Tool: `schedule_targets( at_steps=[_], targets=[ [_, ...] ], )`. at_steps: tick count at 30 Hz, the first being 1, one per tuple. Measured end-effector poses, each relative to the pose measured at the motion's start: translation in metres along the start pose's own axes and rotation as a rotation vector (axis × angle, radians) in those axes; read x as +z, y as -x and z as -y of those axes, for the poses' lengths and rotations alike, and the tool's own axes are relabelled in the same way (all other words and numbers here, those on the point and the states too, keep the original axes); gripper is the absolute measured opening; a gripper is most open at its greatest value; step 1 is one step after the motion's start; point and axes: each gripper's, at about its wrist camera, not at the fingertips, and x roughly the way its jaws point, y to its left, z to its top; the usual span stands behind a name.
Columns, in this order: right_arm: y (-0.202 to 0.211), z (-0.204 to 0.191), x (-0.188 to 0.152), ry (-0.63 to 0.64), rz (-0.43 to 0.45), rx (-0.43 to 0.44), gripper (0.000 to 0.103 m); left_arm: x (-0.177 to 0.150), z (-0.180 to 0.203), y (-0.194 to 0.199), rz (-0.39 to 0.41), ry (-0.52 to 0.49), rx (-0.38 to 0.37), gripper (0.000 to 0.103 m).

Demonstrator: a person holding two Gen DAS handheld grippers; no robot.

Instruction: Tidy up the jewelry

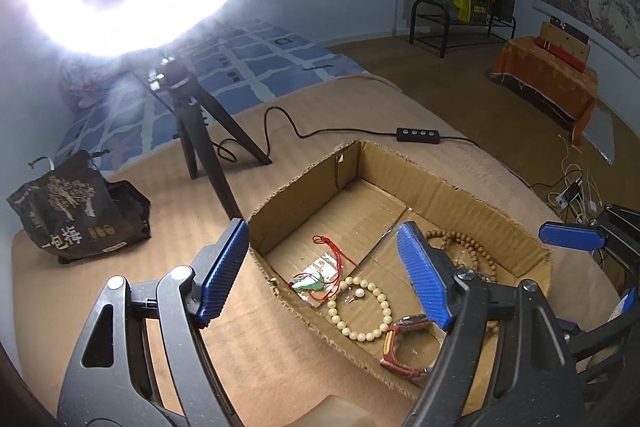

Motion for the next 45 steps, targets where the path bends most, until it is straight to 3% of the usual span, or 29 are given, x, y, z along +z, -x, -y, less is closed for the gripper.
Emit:
schedule_targets(
  at_steps=[16, 19, 22, 30, 36, 45],
  targets=[
    [0.103, -0.039, 0.006, 0.049, 0.121, -0.054, 0.074, -0.001, -0.013, 0.127, 0.104, 0.019, 0.022, 0.08],
    [0.13, -0.049, 0.004, 0.059, 0.156, -0.082, 0.081, -0.004, -0.013, 0.157, 0.131, 0.015, 0.027, 0.083],
    [0.153, -0.059, 0.002, 0.065, 0.191, -0.1, 0.081, -0.009, -0.013, 0.188, 0.163, 0.025, 0.024, 0.089],
    [0.192, -0.079, -0.007, 0.075, 0.253, -0.116, 0.081, -0.032, -0.018, 0.262, 0.22, 0.043, 0.037, 0.09],
    [0.21, -0.091, -0.023, 0.052, 0.285, -0.116, 0.082, -0.058, -0.027, 0.295, 0.234, 0.097, 0.046, 0.096],
    [0.207, -0.1, -0.045, 0.041, 0.32, -0.152, 0.082, -0.103, -0.019, 0.308, 0.203, 0.098, 0.095, 0.097]
  ],
)
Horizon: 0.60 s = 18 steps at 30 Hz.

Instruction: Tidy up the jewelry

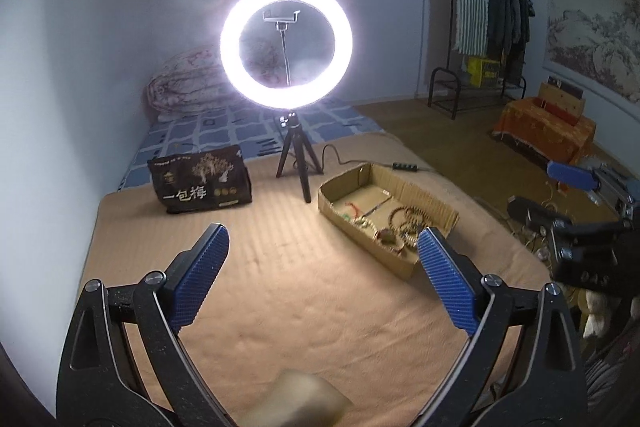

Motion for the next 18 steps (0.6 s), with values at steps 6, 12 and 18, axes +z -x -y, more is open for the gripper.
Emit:
schedule_targets(
  at_steps=[6, 12, 18],
  targets=[
    [-0.011, 0.0, -0.01, -0.003, 0.0, -0.012, 0.082, -0.016, 0.009, 0.006, 0.024, -0.061, 0.05, 0.102],
    [-0.015, 0.004, -0.012, -0.009, -0.009, -0.032, 0.082, -0.021, 0.008, 0.008, 0.031, -0.059, 0.058, 0.102],
    [-0.015, 0.013, -0.015, -0.032, -0.017, -0.045, 0.082, -0.021, 0.008, 0.009, 0.031, -0.049, 0.049, 0.102]
  ],
)
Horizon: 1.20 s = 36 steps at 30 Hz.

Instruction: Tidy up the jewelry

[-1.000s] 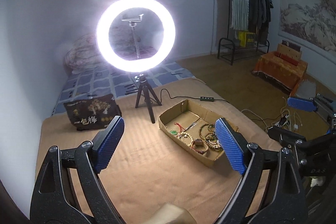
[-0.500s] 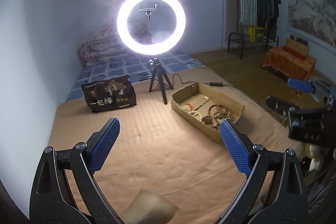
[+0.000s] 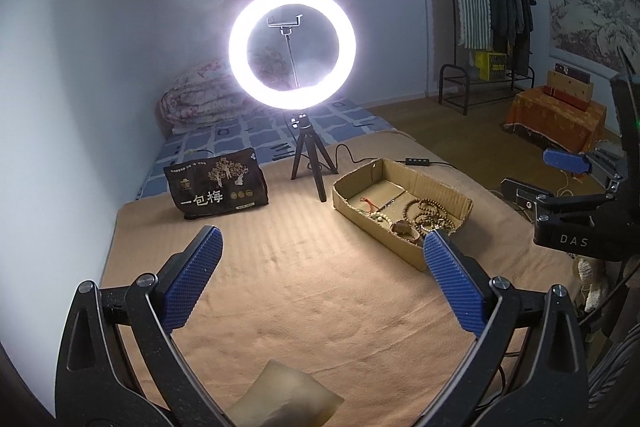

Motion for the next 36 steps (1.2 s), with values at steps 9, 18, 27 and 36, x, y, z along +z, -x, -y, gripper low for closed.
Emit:
schedule_targets(
  at_steps=[9, 18, 27, 36],
  targets=[
    [0.002, 0.008, -0.001, -0.027, 0.006, -0.016, 0.082, 0.003, 0.004, 0.004, 0.006, 0.01, -0.019, 0.103],
    [0.003, 0.01, -0.001, -0.022, 0.007, -0.023, 0.082, 0.007, 0.01, 0.002, 0.011, 0.01, -0.031, 0.103],
    [0.0, 0.011, 0.0, -0.025, 0.002, -0.025, 0.082, 0.007, 0.012, 0.001, 0.01, 0.01, -0.03, 0.103],
    [0.0, 0.009, -0.002, -0.007, -0.004, -0.03, 0.082, 0.007, 0.011, 0.001, 0.009, 0.011, -0.033, 0.103]
  ],
)
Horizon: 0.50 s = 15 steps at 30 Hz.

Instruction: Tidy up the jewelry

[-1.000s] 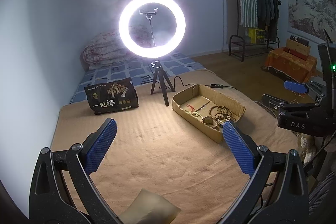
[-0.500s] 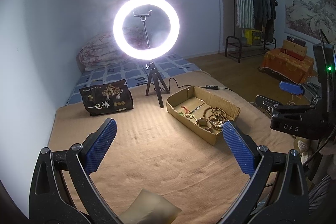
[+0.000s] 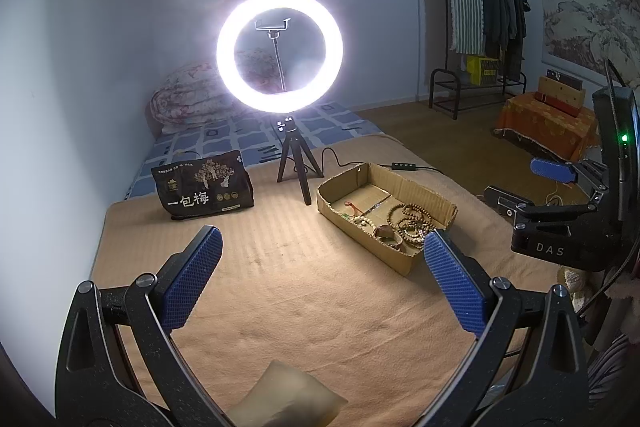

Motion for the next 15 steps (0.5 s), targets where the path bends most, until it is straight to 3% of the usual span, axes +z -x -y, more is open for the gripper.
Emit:
schedule_targets(
  at_steps=[15],
  targets=[
    [-0.0008, 0.0005, -0.0003, 0.004, -0.005, -0.001, 0.082, -0.0027, -0.0031, -0.0064, -0.036, 0.037, -0.027, 0.103]
  ],
)
